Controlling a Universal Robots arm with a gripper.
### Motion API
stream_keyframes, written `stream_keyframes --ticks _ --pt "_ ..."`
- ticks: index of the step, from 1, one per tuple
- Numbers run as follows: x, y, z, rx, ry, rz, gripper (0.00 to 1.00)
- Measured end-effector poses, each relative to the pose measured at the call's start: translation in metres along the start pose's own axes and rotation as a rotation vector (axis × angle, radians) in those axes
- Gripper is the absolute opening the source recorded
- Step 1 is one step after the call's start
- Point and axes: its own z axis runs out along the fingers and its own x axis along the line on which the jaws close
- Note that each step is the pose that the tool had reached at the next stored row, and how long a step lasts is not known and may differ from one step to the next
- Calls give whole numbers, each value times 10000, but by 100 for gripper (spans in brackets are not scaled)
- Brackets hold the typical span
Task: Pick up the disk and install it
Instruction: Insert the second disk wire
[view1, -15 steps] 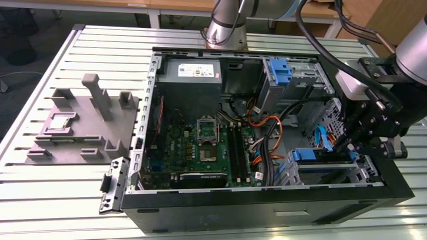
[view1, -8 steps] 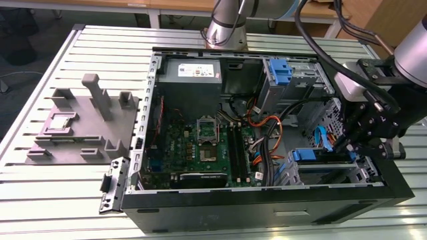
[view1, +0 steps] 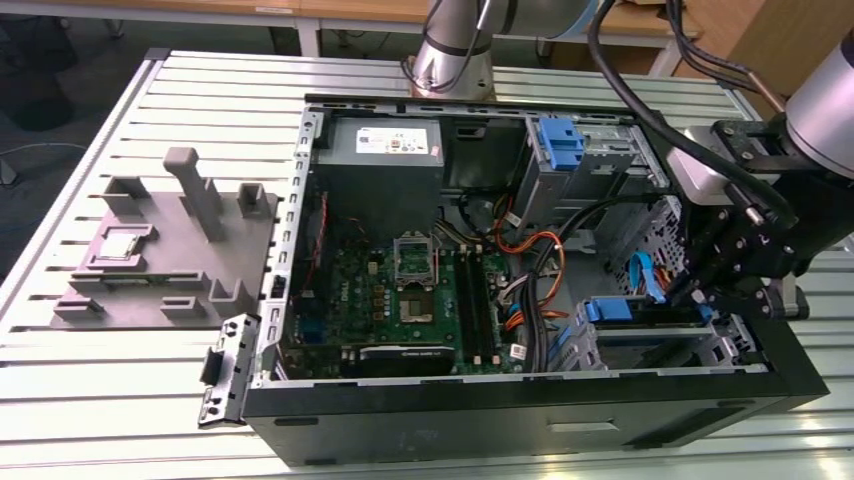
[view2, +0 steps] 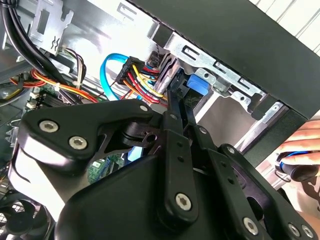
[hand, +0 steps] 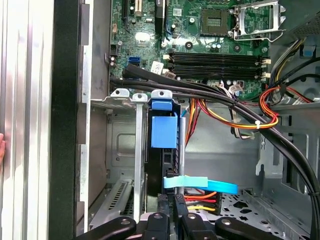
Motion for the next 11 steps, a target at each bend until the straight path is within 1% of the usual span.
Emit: stream_keyframes --ticks 3,7,9,11 --pt "0 0 23 0 -4 0 16" --pt "1 0 27 0 0 0 16" --pt "1 0 41 0 -3 0 16" --pt "2 0 55 0 11 0 16"
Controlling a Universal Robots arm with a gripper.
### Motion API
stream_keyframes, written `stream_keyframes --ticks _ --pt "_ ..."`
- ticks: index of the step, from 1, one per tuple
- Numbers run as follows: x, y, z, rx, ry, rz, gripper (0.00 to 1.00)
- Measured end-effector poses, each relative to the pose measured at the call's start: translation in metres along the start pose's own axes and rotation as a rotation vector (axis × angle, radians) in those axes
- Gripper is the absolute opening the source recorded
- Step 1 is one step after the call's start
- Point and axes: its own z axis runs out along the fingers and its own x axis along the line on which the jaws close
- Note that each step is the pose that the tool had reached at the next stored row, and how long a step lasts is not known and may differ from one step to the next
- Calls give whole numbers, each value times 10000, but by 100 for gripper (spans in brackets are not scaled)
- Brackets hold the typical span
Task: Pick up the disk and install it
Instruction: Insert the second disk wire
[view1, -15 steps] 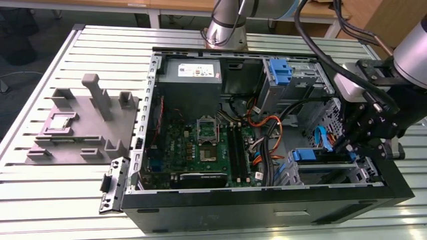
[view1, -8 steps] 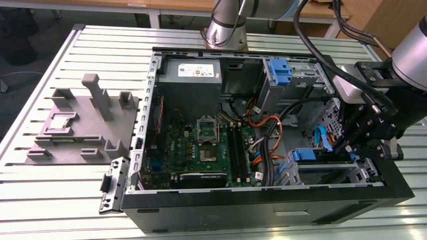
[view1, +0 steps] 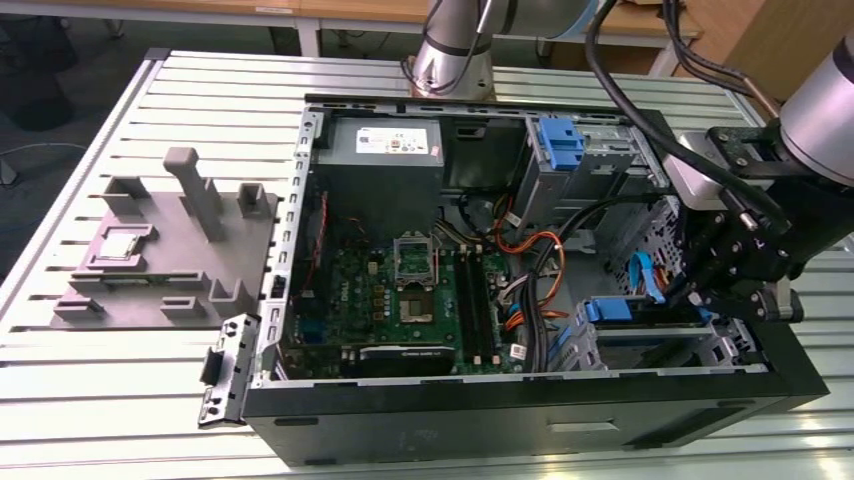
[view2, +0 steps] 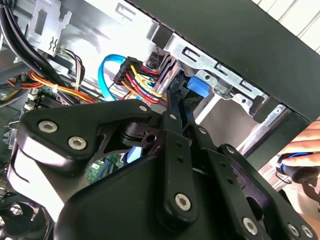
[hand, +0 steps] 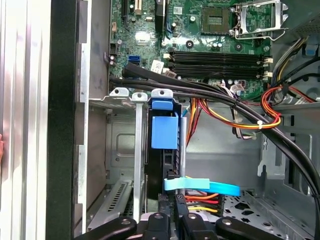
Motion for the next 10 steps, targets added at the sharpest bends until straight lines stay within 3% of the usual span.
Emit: stream_keyframes --ticks 10 --pt "-1 1 21 -2 -33 1 17"
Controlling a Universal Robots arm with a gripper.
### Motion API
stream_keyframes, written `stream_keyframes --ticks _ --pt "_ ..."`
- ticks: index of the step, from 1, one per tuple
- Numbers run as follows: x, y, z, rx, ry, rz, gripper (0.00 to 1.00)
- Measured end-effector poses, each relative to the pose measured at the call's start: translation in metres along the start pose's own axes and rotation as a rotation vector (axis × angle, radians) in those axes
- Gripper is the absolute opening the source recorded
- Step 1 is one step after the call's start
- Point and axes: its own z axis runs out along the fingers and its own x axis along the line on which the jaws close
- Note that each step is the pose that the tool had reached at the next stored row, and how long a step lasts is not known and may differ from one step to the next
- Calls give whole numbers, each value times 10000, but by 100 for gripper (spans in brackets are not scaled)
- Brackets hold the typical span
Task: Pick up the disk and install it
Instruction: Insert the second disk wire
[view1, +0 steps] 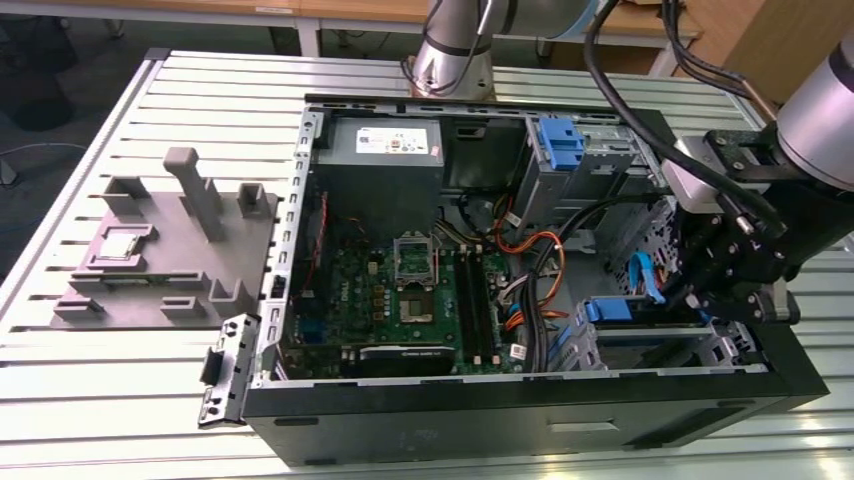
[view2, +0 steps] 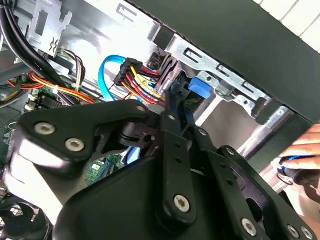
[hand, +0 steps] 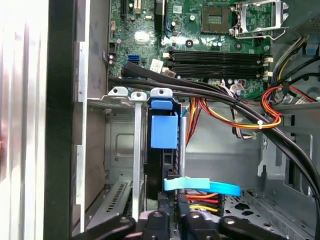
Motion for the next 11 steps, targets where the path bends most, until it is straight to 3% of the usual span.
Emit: stream_keyframes --ticks 2,5,11 --pt "1 0 -5 1 12 0 23" --pt "0 0 -31 1 20 0 23" --pt "-5 -1 -206 1 20 0 23"
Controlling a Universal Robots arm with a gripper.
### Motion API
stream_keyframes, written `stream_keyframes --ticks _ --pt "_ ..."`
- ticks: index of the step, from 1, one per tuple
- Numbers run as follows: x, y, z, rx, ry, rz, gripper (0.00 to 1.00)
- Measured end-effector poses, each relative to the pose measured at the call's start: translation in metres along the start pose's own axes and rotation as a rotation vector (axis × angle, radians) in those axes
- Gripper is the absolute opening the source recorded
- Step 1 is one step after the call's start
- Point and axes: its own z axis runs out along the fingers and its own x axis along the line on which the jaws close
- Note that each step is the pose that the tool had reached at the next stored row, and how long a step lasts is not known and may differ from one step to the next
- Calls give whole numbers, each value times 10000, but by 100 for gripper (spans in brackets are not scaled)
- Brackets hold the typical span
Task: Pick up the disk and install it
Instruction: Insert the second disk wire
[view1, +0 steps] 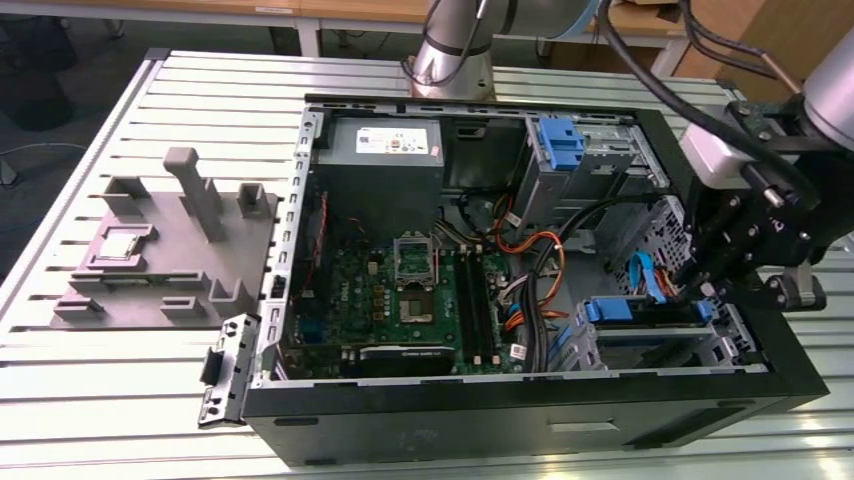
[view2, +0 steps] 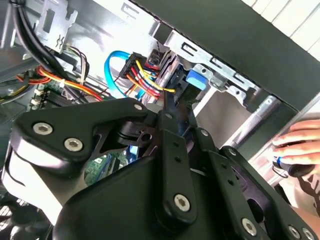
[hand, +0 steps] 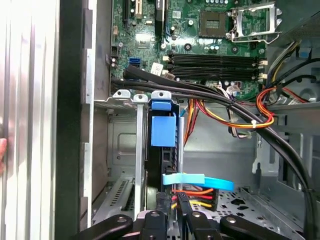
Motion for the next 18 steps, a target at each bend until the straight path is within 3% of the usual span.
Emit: stream_keyframes --ticks 4,9,18 --pt "-3 -1 -100 0 0 0 23" --pt "-3 0 -103 0 -2 -1 23" --pt "-4 58 -115 0 4 1 23"
